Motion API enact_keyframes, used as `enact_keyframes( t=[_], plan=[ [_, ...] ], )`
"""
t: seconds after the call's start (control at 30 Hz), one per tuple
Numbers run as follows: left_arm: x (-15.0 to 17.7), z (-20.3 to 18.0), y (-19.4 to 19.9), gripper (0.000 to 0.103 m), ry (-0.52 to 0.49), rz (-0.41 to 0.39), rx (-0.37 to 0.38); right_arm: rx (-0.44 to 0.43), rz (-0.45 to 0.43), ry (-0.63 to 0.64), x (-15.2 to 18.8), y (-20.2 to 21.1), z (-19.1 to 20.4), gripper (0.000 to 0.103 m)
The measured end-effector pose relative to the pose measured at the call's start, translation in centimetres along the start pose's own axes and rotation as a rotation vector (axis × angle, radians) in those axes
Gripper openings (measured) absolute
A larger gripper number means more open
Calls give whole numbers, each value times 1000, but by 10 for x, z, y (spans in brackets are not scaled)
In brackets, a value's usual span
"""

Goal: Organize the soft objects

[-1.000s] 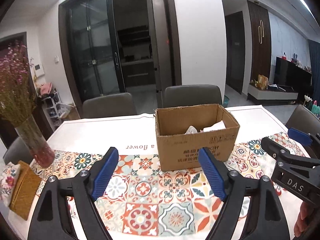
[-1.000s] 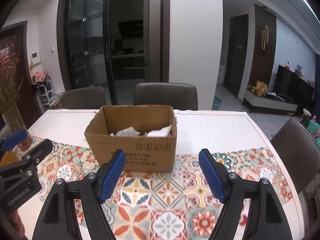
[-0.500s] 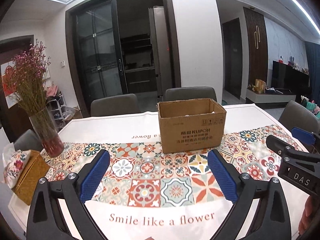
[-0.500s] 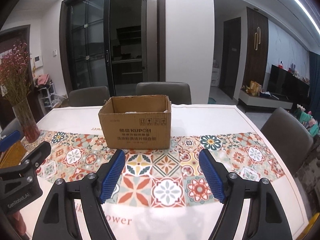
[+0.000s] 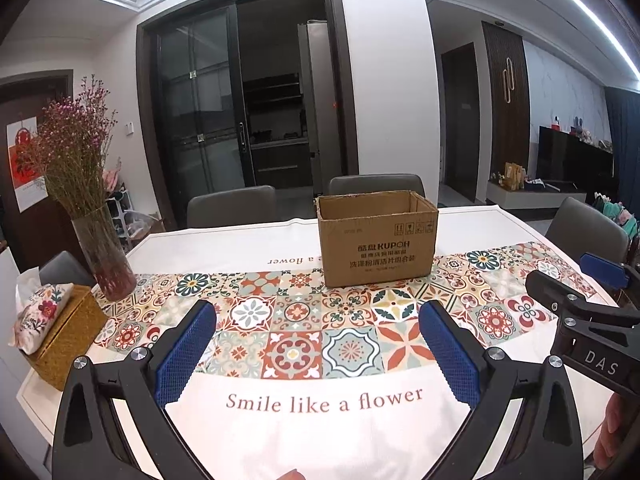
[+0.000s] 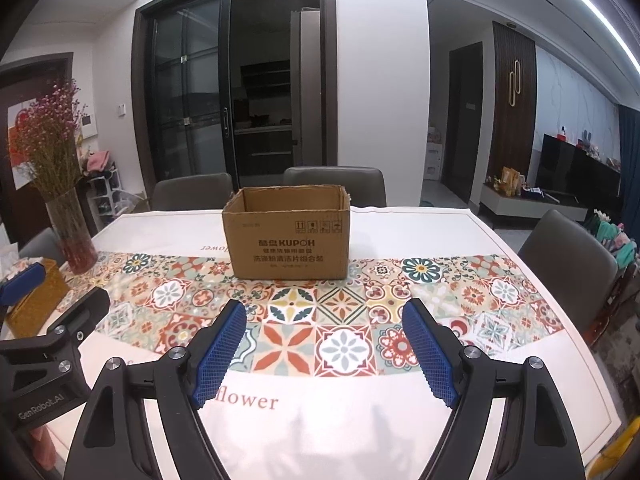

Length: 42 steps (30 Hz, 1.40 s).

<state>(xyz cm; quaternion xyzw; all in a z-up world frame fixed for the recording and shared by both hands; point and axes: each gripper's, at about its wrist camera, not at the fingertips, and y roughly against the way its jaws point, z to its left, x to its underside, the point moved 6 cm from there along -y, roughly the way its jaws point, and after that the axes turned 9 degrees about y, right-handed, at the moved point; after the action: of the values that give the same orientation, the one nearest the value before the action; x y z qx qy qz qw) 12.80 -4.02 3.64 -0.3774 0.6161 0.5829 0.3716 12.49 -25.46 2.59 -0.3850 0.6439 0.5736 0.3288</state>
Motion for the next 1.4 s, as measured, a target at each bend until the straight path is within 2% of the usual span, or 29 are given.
enact_keyframes(
  t=[0.57, 1.4],
  plan=[
    [11, 6, 27, 103, 1, -34, -16, -32, -16, -7, 19, 23, 9, 81],
    [16, 7, 19, 103, 0, -20, -18, -28, 0, -12, 25, 18, 8, 81]
  ],
)
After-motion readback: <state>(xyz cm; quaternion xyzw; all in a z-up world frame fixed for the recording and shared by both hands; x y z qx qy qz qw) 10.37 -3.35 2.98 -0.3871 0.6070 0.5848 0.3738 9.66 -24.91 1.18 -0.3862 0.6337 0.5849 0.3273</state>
